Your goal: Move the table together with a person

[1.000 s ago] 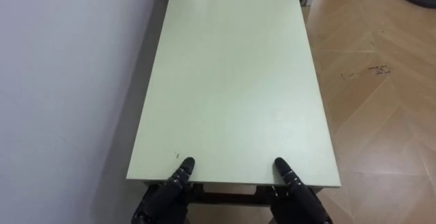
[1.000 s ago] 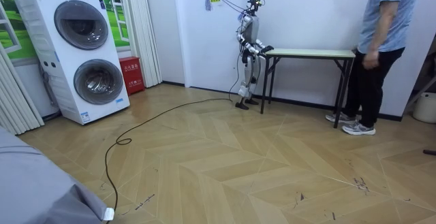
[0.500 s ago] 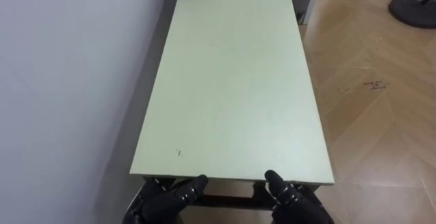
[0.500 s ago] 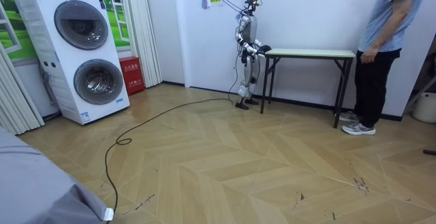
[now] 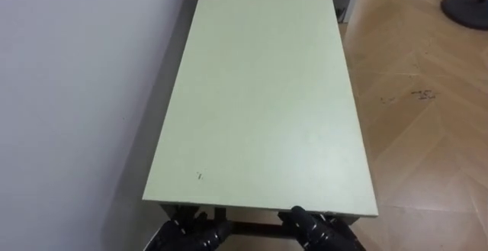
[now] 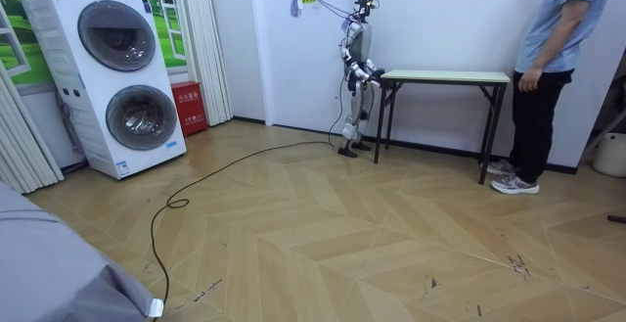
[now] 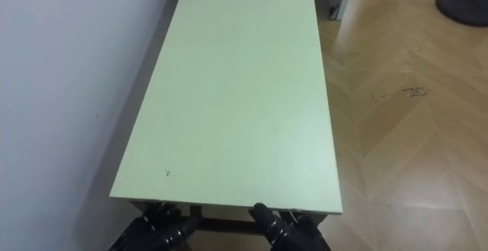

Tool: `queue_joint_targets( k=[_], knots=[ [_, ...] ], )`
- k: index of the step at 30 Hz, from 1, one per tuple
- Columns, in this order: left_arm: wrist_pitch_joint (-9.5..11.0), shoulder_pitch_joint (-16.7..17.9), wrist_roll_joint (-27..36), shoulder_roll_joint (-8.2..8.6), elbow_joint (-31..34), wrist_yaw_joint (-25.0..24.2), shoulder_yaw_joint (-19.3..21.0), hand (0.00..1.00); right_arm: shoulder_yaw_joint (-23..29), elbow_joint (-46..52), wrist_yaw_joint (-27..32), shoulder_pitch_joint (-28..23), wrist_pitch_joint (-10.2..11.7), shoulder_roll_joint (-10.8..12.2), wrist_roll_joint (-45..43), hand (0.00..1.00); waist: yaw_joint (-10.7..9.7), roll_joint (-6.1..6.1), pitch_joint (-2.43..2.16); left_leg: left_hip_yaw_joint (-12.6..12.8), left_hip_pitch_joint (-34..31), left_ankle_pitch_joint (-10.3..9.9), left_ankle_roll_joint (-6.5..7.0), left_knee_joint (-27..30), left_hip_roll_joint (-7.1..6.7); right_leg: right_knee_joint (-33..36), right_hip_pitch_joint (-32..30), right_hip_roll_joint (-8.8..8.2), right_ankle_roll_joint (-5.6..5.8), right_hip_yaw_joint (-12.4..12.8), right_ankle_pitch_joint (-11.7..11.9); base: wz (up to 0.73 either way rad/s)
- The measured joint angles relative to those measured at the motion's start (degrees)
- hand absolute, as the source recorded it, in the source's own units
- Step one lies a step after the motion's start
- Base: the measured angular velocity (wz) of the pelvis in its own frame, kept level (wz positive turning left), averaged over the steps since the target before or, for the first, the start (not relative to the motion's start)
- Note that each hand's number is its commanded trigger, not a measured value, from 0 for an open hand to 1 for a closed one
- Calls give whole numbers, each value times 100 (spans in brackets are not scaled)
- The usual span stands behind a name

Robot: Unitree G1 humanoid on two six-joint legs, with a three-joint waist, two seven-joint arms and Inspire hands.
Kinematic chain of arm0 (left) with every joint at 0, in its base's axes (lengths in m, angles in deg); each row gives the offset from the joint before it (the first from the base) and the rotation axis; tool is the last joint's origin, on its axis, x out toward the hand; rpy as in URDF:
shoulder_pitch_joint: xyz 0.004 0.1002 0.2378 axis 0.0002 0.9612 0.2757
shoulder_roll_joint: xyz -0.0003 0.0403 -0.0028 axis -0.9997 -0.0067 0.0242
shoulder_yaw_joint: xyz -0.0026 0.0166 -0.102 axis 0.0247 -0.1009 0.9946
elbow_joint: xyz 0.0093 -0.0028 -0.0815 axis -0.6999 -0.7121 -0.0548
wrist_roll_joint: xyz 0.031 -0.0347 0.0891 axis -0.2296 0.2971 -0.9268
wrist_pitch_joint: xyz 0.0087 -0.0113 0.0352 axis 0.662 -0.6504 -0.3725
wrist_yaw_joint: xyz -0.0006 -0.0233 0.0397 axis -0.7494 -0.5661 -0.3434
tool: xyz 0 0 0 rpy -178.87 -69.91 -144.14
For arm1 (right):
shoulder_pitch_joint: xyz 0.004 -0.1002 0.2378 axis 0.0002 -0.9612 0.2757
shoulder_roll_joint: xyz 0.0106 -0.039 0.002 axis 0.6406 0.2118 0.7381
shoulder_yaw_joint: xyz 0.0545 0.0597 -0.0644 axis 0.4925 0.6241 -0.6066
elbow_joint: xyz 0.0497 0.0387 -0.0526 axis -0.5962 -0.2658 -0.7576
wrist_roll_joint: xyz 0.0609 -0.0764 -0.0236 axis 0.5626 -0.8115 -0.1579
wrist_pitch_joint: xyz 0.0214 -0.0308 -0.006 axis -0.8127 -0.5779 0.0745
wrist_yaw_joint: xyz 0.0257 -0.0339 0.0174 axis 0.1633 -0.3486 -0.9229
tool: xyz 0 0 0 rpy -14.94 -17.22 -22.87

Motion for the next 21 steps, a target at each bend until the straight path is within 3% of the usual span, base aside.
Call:
queue_joint_targets(
  k=[14, 17, 21],
  knots=[
    [6, -40, 22, -10, -772, 0, 25, 0, 163, -845, -17, 120, -11, 12, -1041, 0, -12, -45, -9, 8, 16, -3, 0, -18, 12, 23, 28, 5, -6, -22, 4, 0],
    [105, -36, 26, -7, -968, -3, 72, 0, 320, -1008, 23, 170, 0, 23, -1273, 0, -10, -50, -22, 7, 40, -3, 0, -11, 13, 19, 43, 7, -7, -18, 6, 0],
    [142, -304, 9, -3, -1643, -6, 220, 0, 534, -1548, 195, 346, -5, 28, -1667, 0, -9, -54, -20, 11, 81, -5, 1, -12, 11, 4, 60, 3, -7, -23, 6, 0]
  ],
)
